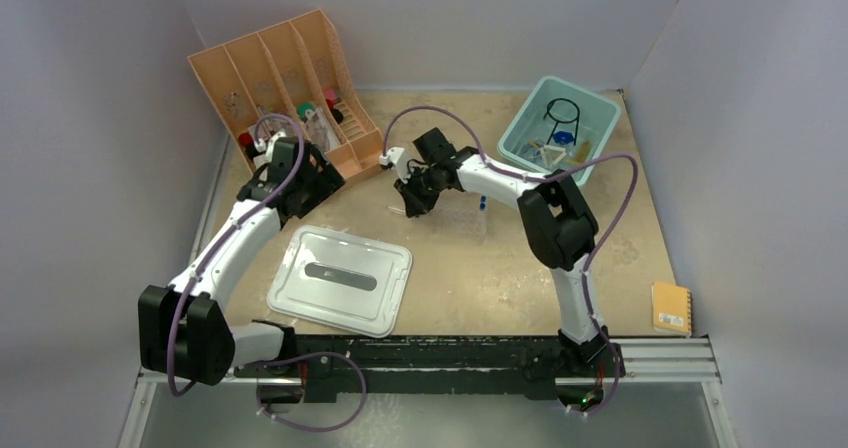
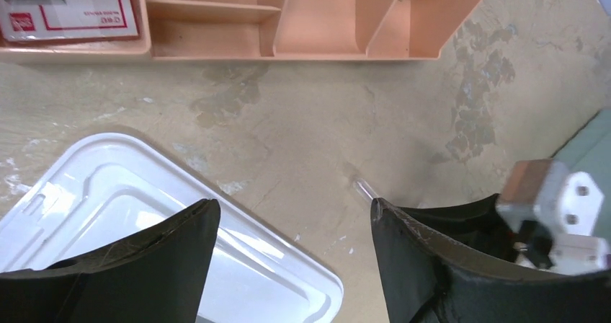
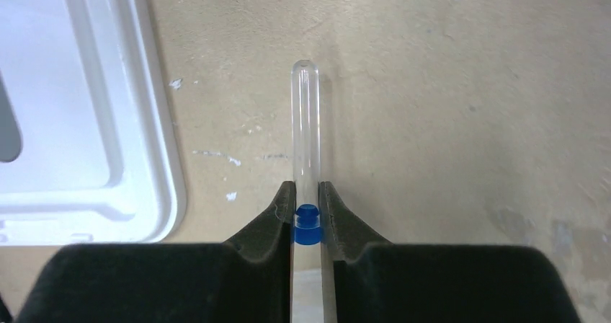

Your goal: Organize the chemistry lab equipment

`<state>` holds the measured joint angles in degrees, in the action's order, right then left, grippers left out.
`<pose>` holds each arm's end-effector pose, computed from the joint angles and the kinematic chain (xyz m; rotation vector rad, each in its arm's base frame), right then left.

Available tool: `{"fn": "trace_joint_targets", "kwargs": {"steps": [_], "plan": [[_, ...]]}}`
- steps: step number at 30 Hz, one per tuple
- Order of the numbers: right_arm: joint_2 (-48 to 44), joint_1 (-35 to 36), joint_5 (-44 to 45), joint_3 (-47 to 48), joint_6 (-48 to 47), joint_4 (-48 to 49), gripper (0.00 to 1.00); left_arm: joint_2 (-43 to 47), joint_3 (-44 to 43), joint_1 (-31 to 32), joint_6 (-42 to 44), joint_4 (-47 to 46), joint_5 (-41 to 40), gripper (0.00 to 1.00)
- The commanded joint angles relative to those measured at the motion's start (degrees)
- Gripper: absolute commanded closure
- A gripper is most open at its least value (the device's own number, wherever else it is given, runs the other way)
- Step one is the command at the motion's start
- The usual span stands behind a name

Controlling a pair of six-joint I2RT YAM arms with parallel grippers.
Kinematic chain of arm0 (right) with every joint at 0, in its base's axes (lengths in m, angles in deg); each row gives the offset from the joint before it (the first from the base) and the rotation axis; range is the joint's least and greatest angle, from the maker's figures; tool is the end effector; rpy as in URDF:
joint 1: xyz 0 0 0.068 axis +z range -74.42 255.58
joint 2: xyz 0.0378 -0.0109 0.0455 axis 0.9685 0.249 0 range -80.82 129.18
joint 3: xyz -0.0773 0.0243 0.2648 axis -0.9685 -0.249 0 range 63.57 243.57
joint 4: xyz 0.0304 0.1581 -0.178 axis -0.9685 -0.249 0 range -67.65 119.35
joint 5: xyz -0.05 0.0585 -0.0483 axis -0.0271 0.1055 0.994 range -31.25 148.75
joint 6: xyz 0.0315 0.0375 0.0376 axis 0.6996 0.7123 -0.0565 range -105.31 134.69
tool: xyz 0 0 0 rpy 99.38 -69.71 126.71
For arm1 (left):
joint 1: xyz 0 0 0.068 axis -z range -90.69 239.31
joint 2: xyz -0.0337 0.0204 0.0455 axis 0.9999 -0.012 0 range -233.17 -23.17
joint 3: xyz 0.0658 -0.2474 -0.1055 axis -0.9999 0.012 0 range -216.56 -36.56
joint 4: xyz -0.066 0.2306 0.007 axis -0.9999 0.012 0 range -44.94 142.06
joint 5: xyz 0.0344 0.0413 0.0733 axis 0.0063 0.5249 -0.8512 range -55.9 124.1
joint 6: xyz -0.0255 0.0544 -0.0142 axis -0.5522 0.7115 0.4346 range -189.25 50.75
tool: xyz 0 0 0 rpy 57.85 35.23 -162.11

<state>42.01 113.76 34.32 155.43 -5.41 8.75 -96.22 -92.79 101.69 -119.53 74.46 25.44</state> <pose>0.3488 0.2988 0.1849 -1.3637 2.0641 0.6625 0.2503 -0.0477 0.2766 -0.8459 2.2389 -0.3448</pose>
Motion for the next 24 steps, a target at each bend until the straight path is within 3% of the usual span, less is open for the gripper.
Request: {"fn": "trace_joint_targets", "kwargs": {"steps": [1,10,17,20,24], "plan": [[-7.50,-1.49,-6.19,-1.89,3.52,2.96,0.97,2.06,2.69,-0.43,-3.25,-6.46,5.85,0.22],[-16.88,-3.30,-14.11,-6.66,5.49,3.80,0.98,-1.11,8.37,-0.40,-11.05,-27.29,29.96,0.21],[-21.84,-3.40,-17.87,-10.07,7.25,5.95,0.97,-5.03,5.42,-0.42,-12.56,-31.43,41.08,0.22],[-22.63,-3.54,-18.26,-10.03,7.58,6.13,0.98,-6.55,5.26,-0.43,-12.64,-30.15,43.55,0.28],[-22.93,-3.54,-18.49,-9.78,8.71,7.71,0.98,-6.83,5.19,-0.43,-12.88,-27.61,44.65,0.46]]}}
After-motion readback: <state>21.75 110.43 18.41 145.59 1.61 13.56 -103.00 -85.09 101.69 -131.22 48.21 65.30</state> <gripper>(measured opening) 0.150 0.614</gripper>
